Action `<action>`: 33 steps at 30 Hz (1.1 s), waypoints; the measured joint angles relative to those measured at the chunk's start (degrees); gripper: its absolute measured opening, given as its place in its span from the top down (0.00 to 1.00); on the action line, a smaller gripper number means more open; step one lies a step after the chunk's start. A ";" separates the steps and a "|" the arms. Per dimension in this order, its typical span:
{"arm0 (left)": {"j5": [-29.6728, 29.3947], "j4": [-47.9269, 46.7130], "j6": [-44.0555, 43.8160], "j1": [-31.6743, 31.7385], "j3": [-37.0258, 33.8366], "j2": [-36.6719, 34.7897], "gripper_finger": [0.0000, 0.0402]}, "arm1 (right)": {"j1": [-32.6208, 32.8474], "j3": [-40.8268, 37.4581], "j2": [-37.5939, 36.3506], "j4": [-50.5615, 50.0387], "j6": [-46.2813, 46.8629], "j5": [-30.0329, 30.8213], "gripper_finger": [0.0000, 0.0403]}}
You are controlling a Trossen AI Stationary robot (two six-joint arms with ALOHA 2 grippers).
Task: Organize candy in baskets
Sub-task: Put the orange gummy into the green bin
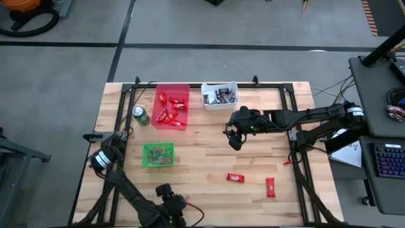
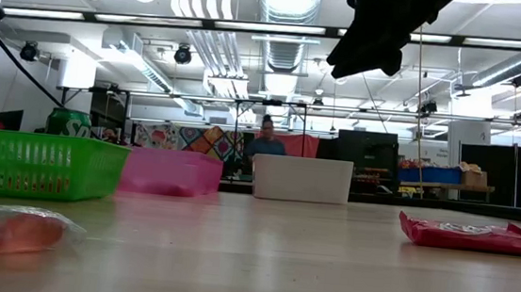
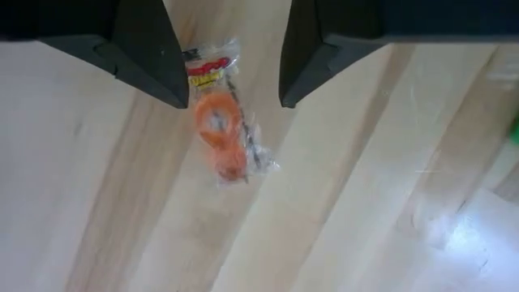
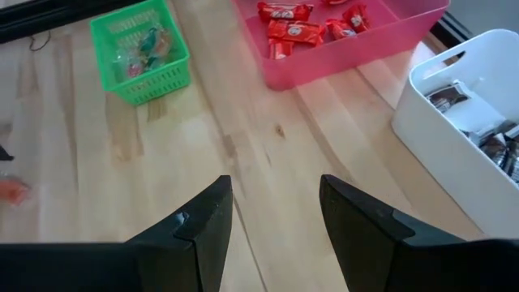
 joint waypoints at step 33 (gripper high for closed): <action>-11.21 16.92 -2.29 -2.20 -10.32 0.68 0.58 | 0.19 -1.42 0.04 -0.61 1.96 0.09 0.56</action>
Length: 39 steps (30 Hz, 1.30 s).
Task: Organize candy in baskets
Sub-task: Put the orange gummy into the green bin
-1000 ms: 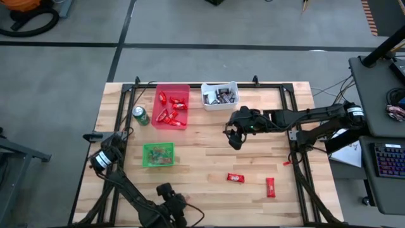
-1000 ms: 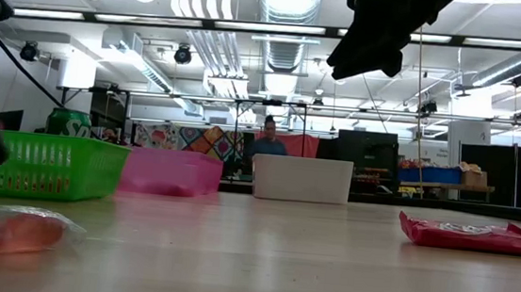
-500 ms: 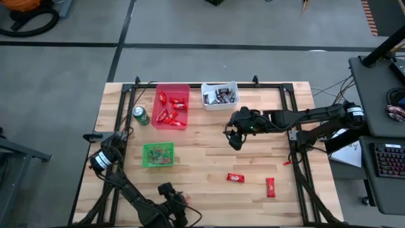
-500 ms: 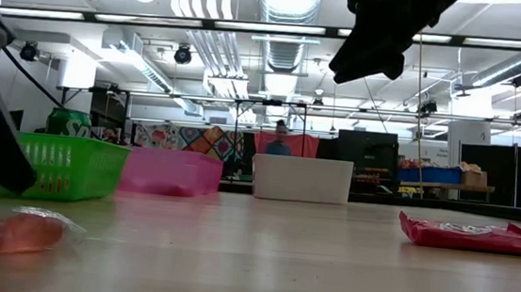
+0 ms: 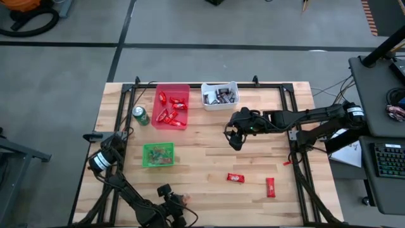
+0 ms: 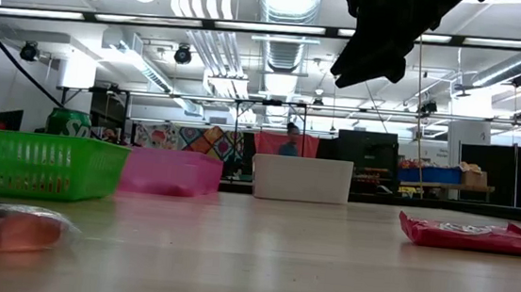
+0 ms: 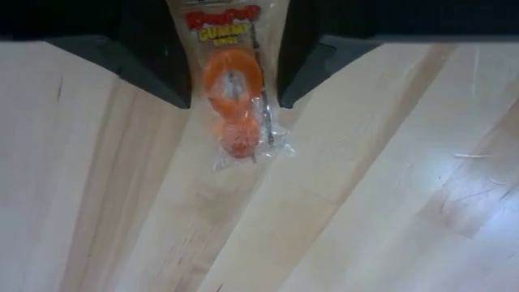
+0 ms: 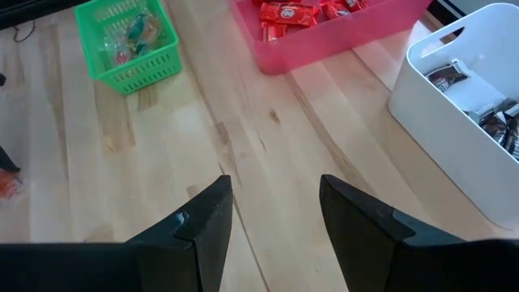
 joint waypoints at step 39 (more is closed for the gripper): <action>10.61 -29.48 -14.63 15.31 -23.32 -34.67 0.98 | 0.24 -0.11 -0.09 -0.09 2.94 -0.07 0.56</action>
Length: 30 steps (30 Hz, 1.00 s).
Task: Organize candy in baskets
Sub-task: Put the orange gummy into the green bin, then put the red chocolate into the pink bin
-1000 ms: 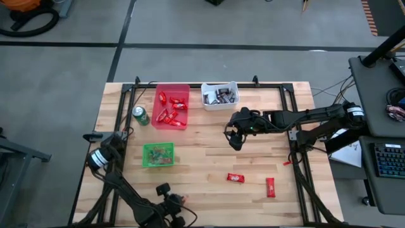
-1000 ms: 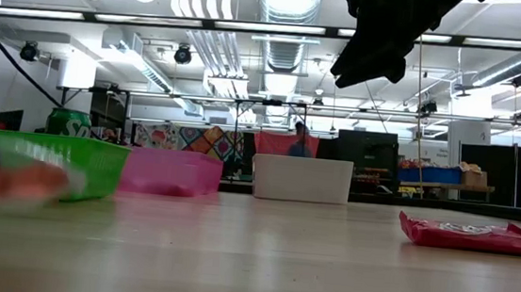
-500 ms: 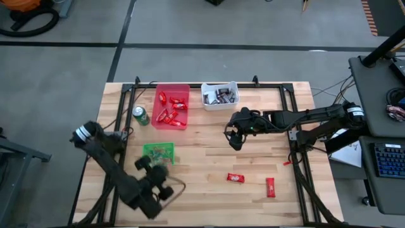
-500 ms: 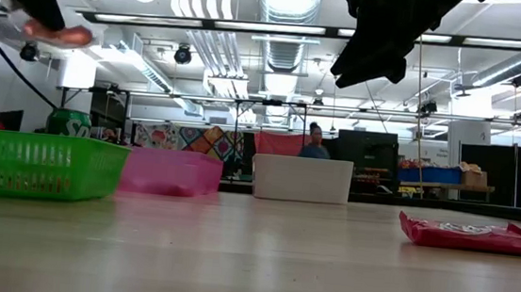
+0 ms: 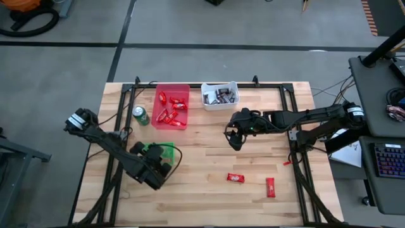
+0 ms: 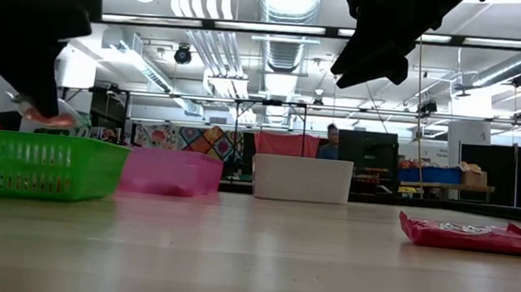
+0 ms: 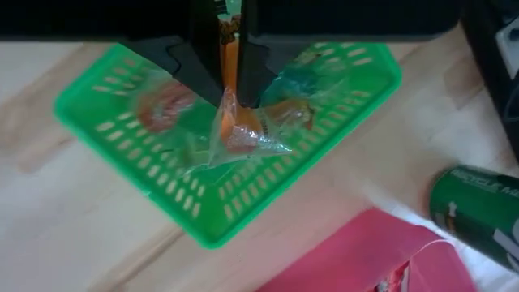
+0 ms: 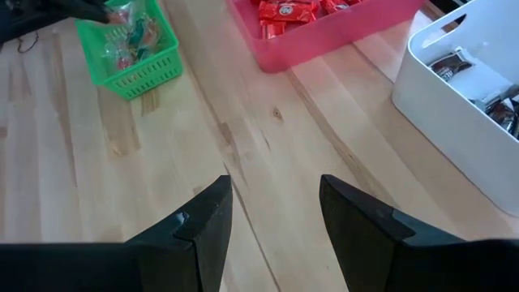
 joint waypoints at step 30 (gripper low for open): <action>-10.93 1.50 36.34 0.09 15.73 -2.33 0.65 | 8.86 0.05 0.00 -8.78 3.95 -11.77 0.56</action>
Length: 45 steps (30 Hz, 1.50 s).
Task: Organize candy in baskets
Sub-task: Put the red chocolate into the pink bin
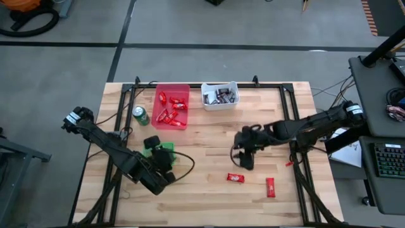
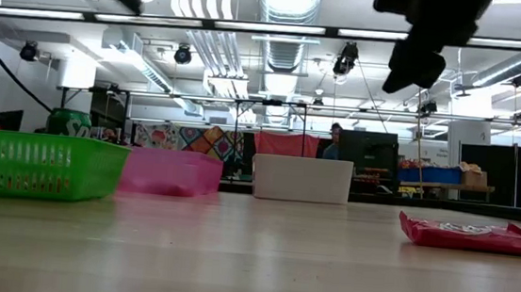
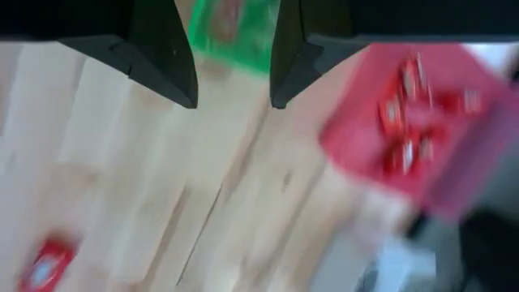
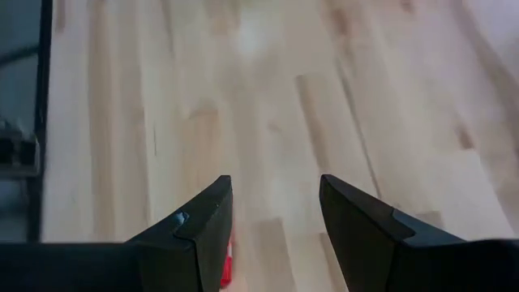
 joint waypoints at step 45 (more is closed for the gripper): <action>-3.47 82.76 46.77 1.49 -34.48 -8.02 1.00 | 26.32 -31.64 13.72 59.01 -4.53 28.38 0.56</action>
